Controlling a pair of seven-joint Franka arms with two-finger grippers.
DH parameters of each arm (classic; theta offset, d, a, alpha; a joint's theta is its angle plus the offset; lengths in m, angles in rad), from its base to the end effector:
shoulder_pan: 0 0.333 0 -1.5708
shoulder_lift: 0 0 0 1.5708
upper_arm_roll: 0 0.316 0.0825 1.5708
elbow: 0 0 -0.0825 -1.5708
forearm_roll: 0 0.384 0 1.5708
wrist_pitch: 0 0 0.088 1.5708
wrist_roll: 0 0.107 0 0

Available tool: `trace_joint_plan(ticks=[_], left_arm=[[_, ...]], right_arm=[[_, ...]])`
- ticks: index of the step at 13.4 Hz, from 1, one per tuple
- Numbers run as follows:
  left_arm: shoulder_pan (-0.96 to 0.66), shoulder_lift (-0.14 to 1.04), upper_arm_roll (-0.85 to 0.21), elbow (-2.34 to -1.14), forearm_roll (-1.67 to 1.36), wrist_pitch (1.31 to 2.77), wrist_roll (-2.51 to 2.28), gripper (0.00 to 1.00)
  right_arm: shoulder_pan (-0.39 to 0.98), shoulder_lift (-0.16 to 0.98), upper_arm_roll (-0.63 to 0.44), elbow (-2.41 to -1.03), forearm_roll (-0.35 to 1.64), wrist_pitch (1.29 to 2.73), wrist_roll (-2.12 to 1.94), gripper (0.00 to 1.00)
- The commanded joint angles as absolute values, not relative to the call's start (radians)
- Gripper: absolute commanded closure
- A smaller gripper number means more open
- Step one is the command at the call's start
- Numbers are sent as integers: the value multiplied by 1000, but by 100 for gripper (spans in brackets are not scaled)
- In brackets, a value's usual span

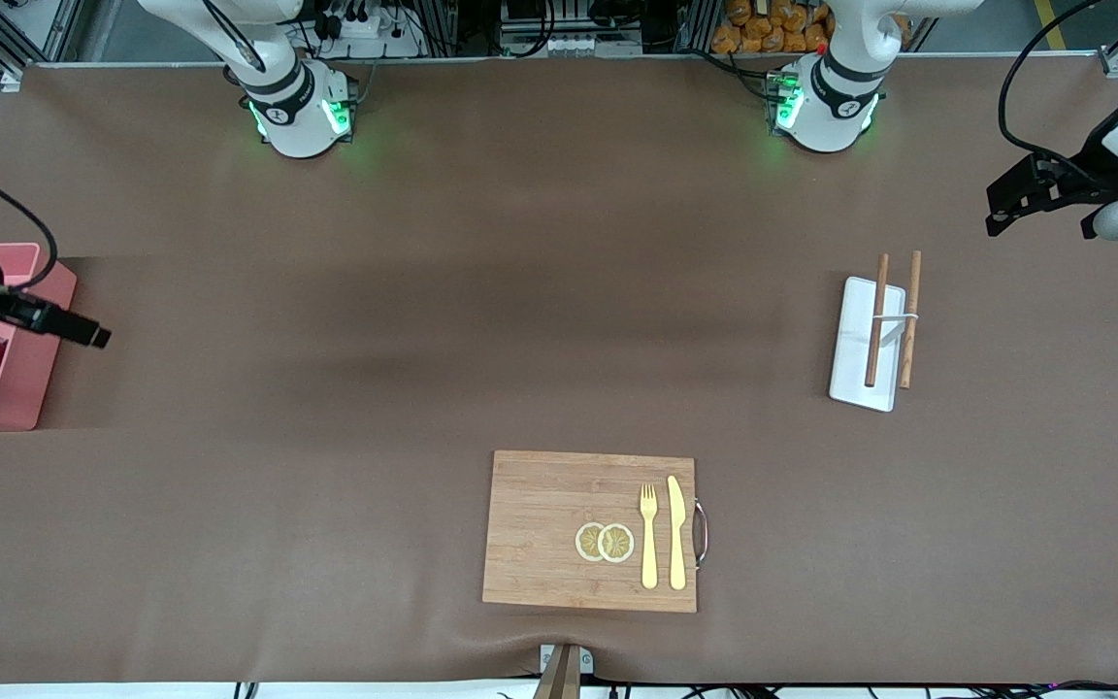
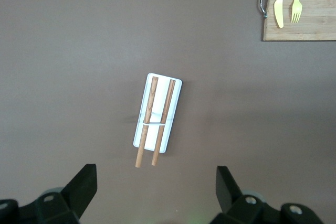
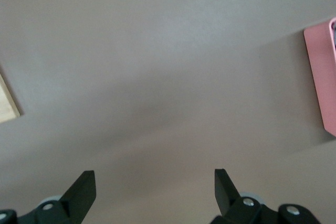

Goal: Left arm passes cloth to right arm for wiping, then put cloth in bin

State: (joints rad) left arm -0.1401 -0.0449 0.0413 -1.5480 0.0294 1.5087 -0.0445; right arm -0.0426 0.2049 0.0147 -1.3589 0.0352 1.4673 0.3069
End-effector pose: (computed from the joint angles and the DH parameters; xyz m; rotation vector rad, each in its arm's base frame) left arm 0.5322 -0.0489 0.6542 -3.1135 0.0816 -0.0117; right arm 0.6056 -0.0138 0.5959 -3.0702 0.5160 0.1571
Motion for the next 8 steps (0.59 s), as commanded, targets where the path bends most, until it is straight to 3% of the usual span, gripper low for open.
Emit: trace_joint_plan(ticks=[1,8], left_arm=[[-141,-67,37,-1566,29,1508,-66,0],[-140,-67,37,-1569,29,1508,-66,0]], right_arm=[[-40,130,0,-1396,46,1443,307,0],[-21,51,8,-1430,46,1408,341,0]])
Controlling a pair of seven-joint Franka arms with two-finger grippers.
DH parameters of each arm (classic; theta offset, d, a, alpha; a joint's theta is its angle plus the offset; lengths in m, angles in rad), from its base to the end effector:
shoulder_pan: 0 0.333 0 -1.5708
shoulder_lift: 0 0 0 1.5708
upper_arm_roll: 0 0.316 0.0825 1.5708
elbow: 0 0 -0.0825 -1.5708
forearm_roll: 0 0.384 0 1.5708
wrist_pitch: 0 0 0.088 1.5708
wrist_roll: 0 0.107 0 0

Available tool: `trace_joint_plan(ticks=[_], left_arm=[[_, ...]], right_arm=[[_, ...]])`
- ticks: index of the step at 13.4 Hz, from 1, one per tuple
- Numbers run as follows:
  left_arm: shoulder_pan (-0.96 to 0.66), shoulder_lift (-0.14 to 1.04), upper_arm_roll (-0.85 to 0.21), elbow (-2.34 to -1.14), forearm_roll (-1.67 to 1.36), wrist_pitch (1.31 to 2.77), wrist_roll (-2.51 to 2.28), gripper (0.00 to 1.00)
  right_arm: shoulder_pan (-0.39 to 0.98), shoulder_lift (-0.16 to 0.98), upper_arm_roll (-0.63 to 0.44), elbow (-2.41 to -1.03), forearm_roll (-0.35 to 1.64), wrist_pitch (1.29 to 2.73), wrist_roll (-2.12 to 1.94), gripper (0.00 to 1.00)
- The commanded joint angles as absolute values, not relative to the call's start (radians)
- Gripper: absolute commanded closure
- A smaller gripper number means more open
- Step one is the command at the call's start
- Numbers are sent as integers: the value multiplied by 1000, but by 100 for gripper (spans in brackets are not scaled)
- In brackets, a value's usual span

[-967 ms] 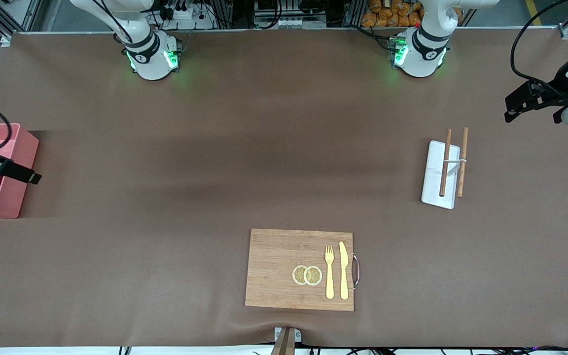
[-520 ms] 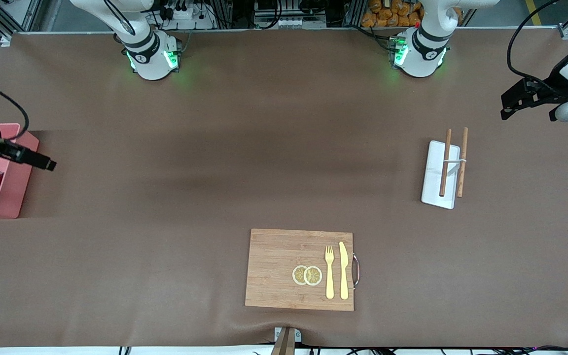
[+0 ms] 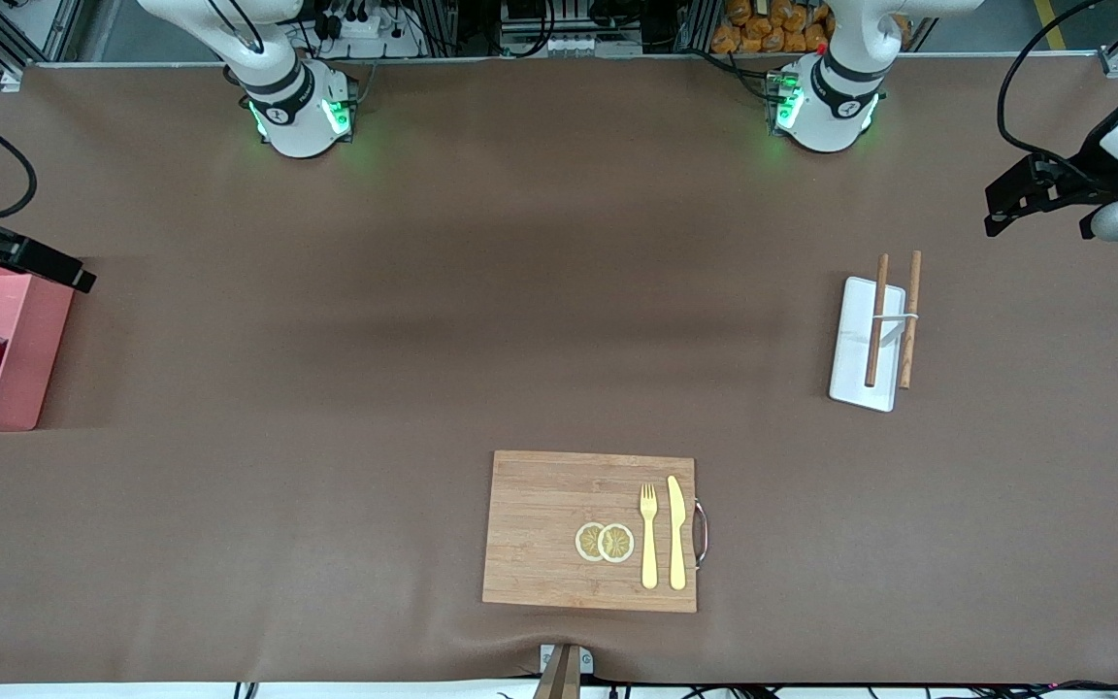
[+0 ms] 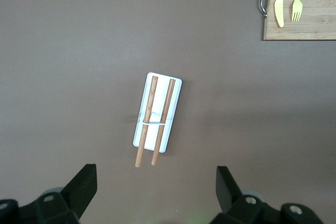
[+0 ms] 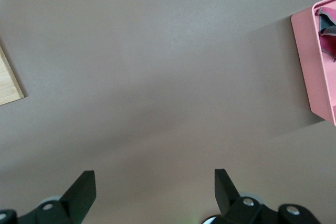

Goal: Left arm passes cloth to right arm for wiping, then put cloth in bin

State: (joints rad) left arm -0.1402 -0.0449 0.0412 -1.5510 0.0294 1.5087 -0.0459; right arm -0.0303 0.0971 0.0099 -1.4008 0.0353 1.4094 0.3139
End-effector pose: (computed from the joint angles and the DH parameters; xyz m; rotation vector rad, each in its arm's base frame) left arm 0.5321 -0.0490 0.6528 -3.1133 0.0798 -0.0071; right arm 0.5679 -0.0077 0.6355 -3.0732 0.5120 0.1447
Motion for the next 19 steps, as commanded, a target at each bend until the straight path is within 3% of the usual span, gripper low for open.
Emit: trace_joint_plan(ticks=[1,19], left_arm=[[-140,-66,37,-1571,29,1508,-66,0],[-138,-63,37,-1569,29,1508,-66,0]], right_arm=[[-23,52,5,-1437,46,1414,339,0],[-25,52,2,-1430,114,1454,318,0]])
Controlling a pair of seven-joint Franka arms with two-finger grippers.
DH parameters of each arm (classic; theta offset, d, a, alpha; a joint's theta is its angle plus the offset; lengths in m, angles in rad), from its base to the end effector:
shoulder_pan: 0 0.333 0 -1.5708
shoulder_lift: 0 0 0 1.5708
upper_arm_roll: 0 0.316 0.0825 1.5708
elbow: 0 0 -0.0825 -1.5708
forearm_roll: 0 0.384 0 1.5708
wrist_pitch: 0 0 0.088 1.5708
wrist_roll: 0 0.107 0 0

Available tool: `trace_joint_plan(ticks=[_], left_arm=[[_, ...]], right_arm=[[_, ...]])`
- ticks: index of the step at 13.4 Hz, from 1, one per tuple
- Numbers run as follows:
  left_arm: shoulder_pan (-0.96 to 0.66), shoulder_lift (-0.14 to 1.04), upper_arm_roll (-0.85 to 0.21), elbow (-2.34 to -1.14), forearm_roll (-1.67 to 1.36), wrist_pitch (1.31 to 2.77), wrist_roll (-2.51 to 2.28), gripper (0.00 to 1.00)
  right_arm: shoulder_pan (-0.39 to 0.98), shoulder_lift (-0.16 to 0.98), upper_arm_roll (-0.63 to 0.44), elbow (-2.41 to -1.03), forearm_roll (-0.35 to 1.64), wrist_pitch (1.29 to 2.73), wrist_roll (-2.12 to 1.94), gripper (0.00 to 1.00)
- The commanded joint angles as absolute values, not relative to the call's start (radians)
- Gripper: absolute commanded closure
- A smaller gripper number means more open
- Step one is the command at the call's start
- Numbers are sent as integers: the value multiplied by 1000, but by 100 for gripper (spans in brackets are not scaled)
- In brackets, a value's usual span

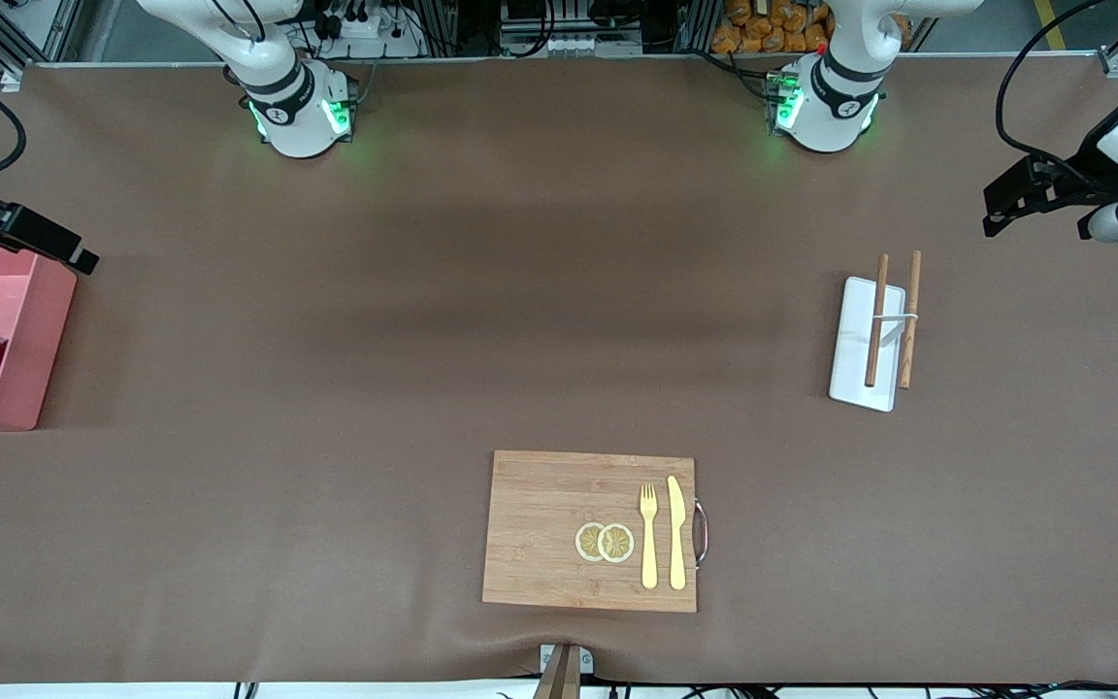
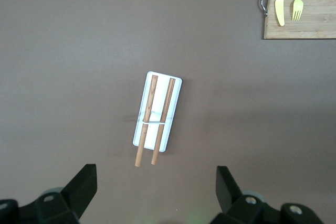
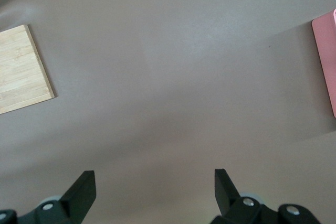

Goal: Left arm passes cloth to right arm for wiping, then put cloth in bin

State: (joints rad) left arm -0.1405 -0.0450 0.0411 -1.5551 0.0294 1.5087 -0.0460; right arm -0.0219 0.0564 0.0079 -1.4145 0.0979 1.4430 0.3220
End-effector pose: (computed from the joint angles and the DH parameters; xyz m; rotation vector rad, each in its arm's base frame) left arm 0.5321 -0.0492 0.6509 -3.1130 0.0804 -0.0009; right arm 0.5591 0.0035 0.6554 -3.0085 0.4930 0.0649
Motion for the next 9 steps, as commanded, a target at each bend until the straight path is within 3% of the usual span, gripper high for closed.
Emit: trace_joint_plan(ticks=[1,3,5,9], left_arm=[[-138,-63,37,-1569,29,1508,-66,0],[-138,-63,37,-1571,29,1508,-66,0],[-138,-63,38,-1569,29,1508,-66,0],[-138,-64,37,-1569,29,1506,-66,0]], right_arm=[[-25,55,2,-1436,114,1456,314,0],[-25,58,2,-1436,112,1456,316,13],[-23,66,2,-1436,112,1468,314,3],[-21,67,2,-1436,112,1468,314,0]])
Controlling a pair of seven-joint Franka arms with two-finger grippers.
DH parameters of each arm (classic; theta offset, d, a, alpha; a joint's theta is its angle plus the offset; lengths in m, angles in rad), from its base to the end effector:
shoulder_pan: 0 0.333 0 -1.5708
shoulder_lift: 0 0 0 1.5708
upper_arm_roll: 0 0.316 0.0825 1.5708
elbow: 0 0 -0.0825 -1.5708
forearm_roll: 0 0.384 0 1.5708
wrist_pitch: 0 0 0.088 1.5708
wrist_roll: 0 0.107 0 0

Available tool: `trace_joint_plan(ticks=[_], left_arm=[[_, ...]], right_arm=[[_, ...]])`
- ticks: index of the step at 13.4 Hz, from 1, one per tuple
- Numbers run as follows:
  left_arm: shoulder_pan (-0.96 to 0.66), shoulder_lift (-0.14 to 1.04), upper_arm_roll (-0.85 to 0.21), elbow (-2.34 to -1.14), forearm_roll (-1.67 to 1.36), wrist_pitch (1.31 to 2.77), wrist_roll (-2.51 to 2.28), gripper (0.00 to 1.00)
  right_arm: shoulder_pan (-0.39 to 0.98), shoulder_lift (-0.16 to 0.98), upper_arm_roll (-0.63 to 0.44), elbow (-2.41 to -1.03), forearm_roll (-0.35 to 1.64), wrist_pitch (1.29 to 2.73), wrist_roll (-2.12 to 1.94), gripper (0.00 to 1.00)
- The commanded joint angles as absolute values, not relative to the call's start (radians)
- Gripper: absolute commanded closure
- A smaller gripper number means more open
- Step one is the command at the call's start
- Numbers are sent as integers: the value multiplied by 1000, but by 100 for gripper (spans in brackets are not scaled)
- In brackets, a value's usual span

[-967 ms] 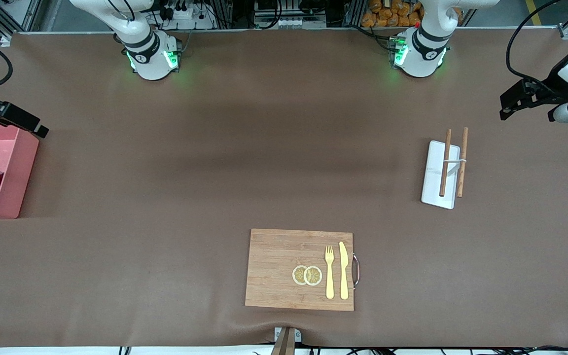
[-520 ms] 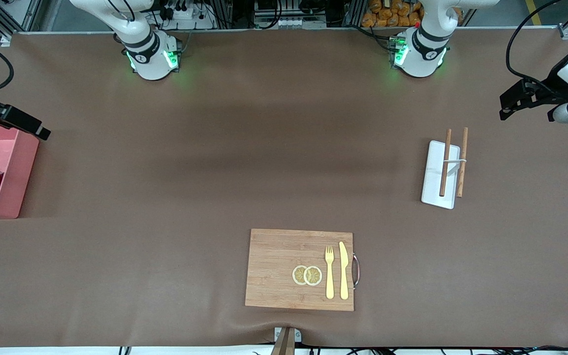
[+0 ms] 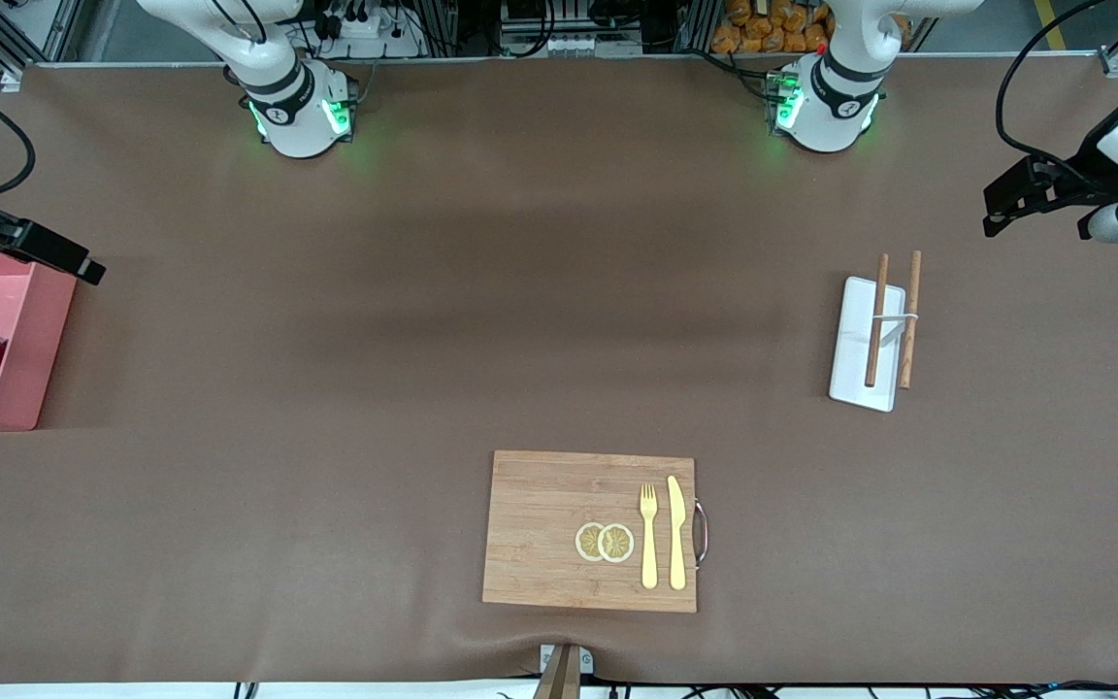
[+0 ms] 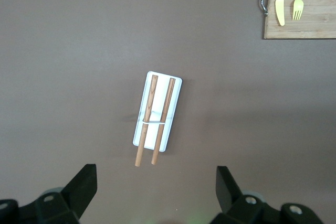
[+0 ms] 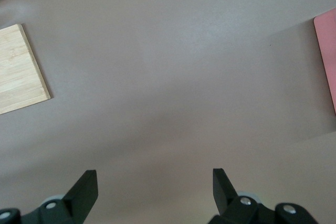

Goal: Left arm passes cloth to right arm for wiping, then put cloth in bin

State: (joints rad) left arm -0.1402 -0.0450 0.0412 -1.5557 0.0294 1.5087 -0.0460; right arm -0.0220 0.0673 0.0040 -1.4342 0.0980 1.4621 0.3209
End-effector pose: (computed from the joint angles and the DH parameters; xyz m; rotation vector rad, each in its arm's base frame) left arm 0.5321 -0.0490 0.6507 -3.1130 0.0798 0.0001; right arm 0.5647 0.0011 0.6418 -3.0082 0.5012 0.0819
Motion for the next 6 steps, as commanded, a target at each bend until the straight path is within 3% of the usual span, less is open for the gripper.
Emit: trace_joint_plan(ticks=[1,6], left_arm=[[-138,-64,37,-1569,29,1506,-66,0],[-138,-63,37,-1569,29,1508,-66,0]], right_arm=[[-21,71,2,-1436,110,1468,314,0],[-21,74,2,-1434,104,1468,314,0]])
